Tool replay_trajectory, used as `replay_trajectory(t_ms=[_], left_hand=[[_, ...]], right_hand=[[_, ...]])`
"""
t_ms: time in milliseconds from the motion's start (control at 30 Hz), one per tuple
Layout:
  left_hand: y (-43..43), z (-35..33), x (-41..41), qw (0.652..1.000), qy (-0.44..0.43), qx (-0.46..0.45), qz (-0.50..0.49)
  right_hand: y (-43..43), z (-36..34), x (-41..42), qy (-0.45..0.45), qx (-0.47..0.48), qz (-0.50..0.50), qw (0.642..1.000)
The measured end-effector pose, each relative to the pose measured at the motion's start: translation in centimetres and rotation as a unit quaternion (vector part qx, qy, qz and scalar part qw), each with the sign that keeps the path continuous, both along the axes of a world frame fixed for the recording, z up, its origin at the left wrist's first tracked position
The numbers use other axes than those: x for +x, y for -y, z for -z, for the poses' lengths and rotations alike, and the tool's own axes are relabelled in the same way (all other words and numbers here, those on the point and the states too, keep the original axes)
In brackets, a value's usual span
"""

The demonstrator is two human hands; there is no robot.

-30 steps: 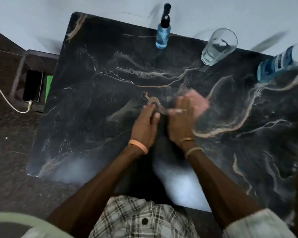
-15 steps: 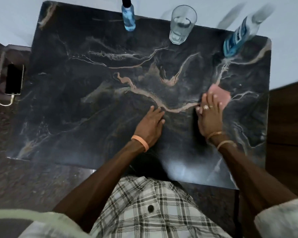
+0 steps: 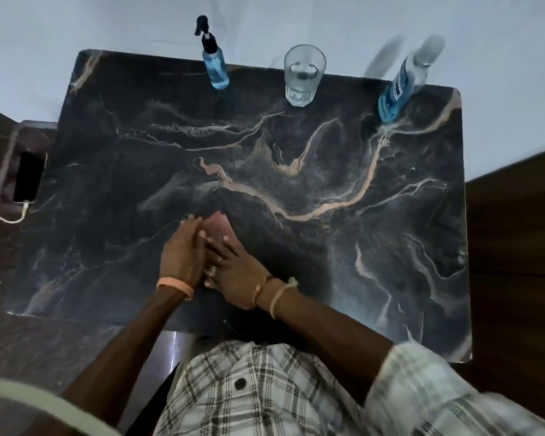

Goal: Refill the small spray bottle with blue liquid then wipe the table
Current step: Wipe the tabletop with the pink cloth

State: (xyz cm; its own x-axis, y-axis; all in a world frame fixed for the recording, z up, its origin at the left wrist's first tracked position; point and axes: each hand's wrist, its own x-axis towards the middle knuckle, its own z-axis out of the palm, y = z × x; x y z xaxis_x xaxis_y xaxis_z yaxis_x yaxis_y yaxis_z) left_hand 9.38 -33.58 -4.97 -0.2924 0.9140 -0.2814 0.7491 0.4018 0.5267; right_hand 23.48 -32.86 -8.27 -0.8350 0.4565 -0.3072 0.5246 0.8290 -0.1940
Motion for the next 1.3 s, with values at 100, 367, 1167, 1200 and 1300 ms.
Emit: replay_trajectory(t_ms=[100,367,1167,1200,1300], left_hand=[[1.3,-0.9,2.2,0.99,0.035,0.005,0.134],[1.9,0.3,9.5,0.975,0.074,0.012,0.211],[3.2,1.7,16.8,0.857,-0.025,0.024,0.514],[3.5,1.2,18.9,0.836,-0.039,-0.002,0.548],[3.4,-0.3,21.3,0.853,0.031,0.015,0.521]], right_hand=[[0.8,-0.1,5.7,-0.016,0.033,-0.023,0.999],[4.4,-0.5,14.1,-0.004,0.048,0.401,0.915],[5.3,-0.7,24.5,-0.086,-0.016,0.206,0.975],[7.2,-1.0,25.7,-0.096,-0.047,0.268,0.958],[10.8,-3.8,25.5,-0.223,-0.225,0.449,0.835]])
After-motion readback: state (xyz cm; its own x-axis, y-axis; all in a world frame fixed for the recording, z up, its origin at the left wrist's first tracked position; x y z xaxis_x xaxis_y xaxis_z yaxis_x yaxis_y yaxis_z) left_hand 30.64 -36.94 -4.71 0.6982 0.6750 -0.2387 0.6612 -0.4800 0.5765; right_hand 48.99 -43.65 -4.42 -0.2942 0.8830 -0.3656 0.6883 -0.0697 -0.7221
